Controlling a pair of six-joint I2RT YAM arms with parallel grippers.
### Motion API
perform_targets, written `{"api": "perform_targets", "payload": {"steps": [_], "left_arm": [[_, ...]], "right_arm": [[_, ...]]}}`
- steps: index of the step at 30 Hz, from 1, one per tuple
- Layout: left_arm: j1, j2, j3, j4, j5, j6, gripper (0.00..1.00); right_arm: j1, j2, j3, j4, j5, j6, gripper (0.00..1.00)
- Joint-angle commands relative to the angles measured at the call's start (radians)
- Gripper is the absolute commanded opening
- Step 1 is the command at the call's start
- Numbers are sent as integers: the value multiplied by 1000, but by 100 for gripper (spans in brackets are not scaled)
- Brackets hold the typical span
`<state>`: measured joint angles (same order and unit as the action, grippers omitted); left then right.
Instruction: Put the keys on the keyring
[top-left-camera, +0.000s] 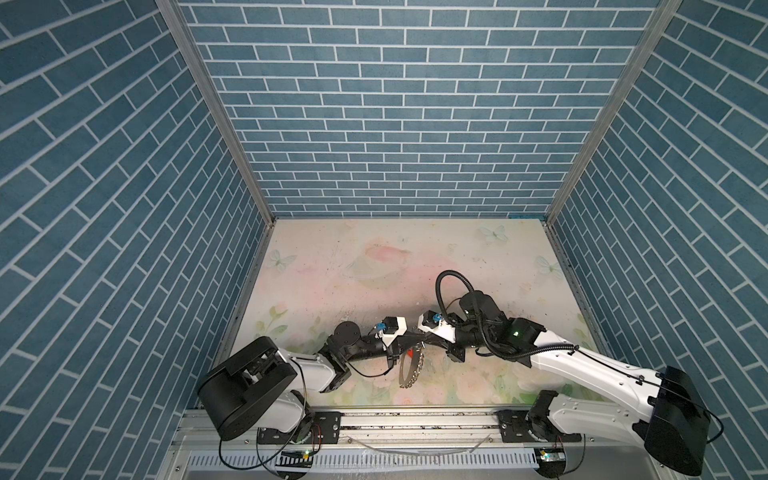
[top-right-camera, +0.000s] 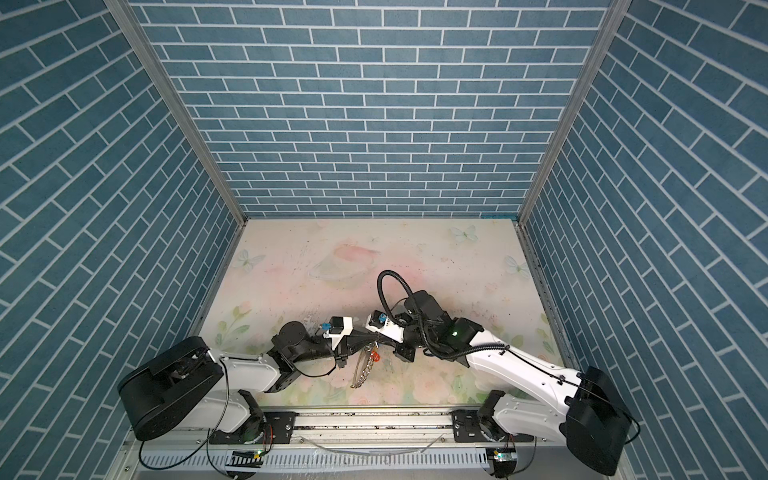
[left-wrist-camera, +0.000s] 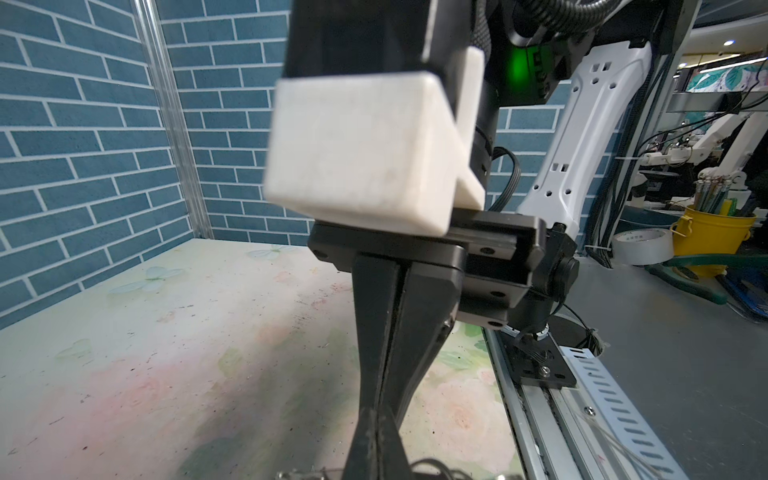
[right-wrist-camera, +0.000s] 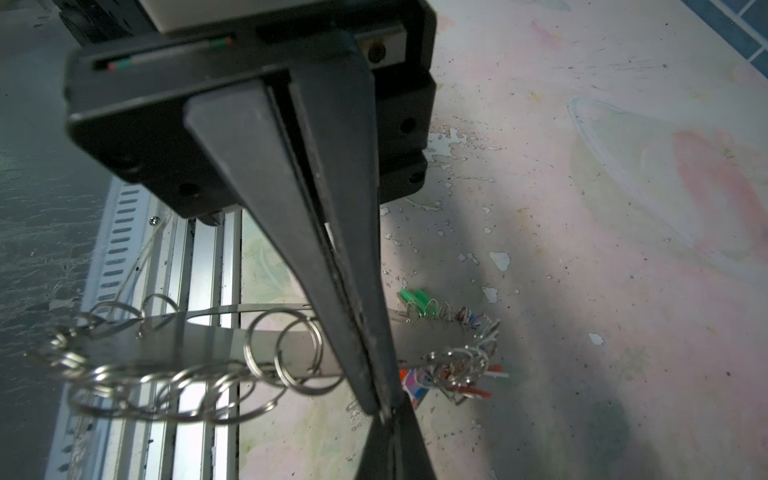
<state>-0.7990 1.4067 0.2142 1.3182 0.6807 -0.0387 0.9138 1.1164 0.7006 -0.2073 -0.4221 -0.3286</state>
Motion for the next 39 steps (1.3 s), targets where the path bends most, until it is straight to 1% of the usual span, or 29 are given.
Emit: {"api": "perform_targets", "payload": {"steps": [1,4,7,9,11,17,26,33,39], "left_arm": [[-10,-1,38,87,1,-12,0],[-11,5,41,87,-1,-9,0],[-9,9,34,87,-4,2,0],[-7,11,27,87,-3,12,0],[0,13,21,87,9,14,0],[6,17,25,88,48,18,0],[7,12,23,87,80,13,0],[6,21,27,87,106,8,0],[6,29,27,87,112,10,0]], "right_arm": [[3,-43,-42,93,-38,8,0],[3,-55,-56,102,-47,17,6],[4,-74,-60,63,-2,18,12],[4,-101,-63,38,31,18,14],[3,-130,-60,9,37,19,16],[4,-150,-69,-4,-16,18,17],[4,-115,-86,63,-16,26,17],[3,-101,-92,107,-54,31,17],[3,-92,-93,111,-79,39,14]]}}
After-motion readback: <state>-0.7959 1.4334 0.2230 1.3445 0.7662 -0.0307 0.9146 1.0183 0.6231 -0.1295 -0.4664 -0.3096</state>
